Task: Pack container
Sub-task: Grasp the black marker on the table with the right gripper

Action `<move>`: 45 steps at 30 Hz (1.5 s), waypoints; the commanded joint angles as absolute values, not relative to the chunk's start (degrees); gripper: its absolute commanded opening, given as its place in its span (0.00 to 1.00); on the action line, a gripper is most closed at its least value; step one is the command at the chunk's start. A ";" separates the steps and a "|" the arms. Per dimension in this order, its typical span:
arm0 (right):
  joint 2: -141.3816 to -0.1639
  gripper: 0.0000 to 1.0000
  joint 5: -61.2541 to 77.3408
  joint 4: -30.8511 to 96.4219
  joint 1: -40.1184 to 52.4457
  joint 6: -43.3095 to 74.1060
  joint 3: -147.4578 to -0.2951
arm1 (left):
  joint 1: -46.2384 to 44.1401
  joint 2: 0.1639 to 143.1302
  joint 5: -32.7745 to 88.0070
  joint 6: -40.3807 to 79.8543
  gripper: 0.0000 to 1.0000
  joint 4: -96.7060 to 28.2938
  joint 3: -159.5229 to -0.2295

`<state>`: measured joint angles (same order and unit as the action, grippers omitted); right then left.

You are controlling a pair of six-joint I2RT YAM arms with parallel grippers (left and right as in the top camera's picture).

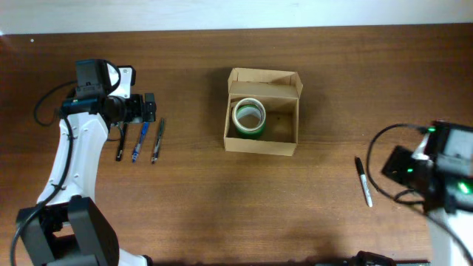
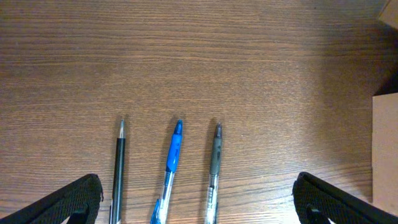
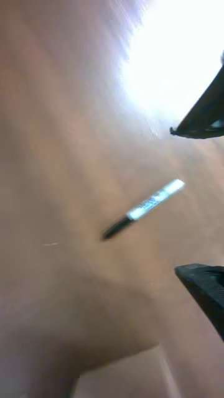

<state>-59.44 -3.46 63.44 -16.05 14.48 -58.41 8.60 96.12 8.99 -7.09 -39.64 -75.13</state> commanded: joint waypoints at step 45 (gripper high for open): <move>-100.62 0.53 -5.19 50.30 -10.20 -10.46 -56.03 | 8.80 96.53 9.21 -8.05 0.99 -39.48 -76.12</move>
